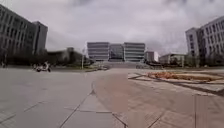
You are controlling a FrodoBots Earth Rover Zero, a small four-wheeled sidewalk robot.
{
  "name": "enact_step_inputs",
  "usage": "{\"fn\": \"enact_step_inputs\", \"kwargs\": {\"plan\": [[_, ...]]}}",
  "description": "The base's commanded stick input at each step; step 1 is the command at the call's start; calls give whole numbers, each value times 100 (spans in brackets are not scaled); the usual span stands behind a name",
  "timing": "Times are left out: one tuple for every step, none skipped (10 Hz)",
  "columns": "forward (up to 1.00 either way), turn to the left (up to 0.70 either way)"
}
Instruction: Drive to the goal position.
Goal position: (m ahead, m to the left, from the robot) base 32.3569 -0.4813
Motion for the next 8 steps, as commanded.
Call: {"fn": "enact_step_inputs", "kwargs": {"plan": [[100,0],[100,0],[100,0],[100,0],[100,0],[100,0],[100,0],[100,0]]}}
